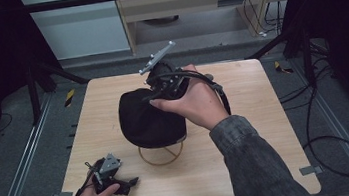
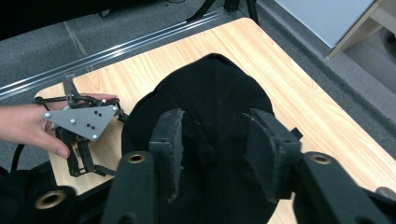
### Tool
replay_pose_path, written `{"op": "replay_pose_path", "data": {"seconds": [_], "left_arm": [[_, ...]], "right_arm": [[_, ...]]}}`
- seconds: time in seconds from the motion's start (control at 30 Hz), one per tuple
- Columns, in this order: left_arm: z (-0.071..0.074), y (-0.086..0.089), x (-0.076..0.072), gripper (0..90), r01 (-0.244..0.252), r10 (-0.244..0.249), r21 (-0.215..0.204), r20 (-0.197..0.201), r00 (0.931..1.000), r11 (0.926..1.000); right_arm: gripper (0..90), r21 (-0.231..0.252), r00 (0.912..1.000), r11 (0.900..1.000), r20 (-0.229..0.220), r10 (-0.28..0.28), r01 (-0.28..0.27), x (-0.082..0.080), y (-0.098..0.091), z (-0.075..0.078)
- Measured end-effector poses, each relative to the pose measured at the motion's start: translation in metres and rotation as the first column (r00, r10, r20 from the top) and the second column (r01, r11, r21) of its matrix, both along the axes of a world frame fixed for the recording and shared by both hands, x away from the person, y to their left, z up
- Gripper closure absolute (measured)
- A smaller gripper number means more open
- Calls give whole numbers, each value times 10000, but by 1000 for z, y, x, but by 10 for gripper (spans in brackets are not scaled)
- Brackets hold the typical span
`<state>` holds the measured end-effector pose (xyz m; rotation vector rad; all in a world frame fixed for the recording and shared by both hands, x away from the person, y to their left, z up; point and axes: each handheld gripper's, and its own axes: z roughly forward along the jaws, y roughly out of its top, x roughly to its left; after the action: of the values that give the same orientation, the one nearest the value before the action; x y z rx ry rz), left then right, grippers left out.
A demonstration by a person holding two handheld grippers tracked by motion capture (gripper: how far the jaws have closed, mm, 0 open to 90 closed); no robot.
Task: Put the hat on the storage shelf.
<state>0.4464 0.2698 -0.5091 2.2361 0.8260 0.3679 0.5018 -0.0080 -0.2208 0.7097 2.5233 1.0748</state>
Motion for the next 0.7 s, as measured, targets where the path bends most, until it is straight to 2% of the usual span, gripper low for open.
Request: {"op": "replay_pose_path", "data": {"seconds": [0.7], "left_arm": [[0,0,0,0,2,-2,-2,-1,10000,10000]], "right_arm": [[251,477,9956,9964,589,-733,706,-17,-28,-11]]}}
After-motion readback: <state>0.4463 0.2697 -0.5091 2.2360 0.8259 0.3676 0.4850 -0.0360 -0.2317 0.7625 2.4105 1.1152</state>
